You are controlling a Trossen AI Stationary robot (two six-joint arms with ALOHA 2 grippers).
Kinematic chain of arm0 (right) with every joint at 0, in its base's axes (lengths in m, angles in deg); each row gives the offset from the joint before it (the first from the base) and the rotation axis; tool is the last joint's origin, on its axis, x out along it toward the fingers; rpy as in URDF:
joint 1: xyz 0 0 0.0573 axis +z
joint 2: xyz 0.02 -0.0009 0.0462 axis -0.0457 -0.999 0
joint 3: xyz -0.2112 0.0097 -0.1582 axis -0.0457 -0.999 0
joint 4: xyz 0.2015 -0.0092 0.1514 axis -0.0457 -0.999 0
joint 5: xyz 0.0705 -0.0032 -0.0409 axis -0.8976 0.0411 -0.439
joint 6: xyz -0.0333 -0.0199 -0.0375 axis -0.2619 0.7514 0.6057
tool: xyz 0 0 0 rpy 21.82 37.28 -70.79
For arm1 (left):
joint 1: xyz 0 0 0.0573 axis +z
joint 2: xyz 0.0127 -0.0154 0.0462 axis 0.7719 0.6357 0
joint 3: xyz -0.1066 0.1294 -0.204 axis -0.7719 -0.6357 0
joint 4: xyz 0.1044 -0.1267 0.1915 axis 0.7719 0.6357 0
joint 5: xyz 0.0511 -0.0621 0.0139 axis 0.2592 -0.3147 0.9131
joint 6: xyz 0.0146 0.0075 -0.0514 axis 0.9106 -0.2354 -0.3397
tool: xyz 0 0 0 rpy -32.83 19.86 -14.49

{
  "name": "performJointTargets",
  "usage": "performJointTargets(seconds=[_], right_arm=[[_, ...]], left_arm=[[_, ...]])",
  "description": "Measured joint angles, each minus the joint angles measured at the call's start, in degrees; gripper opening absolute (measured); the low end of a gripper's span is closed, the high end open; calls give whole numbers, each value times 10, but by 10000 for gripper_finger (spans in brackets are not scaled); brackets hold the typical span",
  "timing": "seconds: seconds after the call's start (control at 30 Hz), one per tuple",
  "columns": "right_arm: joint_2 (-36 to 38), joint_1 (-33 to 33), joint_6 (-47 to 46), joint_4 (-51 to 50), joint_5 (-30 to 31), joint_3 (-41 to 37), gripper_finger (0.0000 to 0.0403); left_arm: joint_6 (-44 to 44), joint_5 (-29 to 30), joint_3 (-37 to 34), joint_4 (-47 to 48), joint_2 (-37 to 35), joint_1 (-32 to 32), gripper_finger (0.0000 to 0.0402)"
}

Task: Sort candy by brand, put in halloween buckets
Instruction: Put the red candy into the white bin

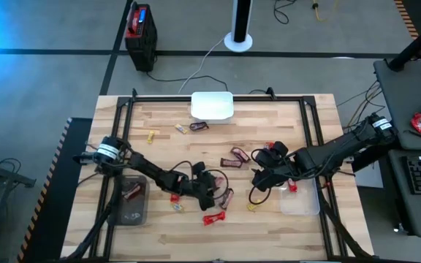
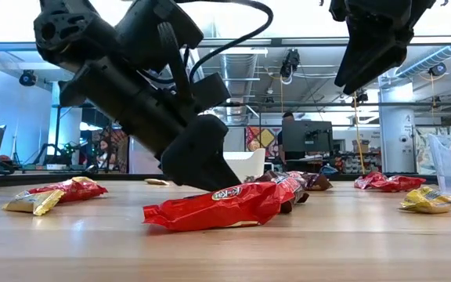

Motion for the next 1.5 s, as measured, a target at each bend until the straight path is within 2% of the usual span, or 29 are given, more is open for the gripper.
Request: performJointTargets(seconds=[0.4,0.6,0.8,0.97,1.03,1.2,1.33,1.5], right_arm=[[0,0,0,7,0,0,278],[-1,1,0,9,0,0,275],[-1,1,1,11,0,0,278],[-1,1,3,16,4,0,276],[-1,1,7,17,15,0,277],[-1,-1,25,32,39,-1,278],[-1,-2,34,40,62,-1,273],[-1,-10,28,42,76,-1,273]], left_arm=[[18,-17,1,11,-2,-1,36],[44,-24,-3,60,-43,1,40],[116,-22,-2,152,-163,32,39],[214,-33,-1,202,-270,98,38],[255,-61,-1,227,-303,139,37],[342,-227,-1,243,-355,278,37],[396,-327,-1,232,-353,396,37],[417,-415,-1,179,-310,496,37]])
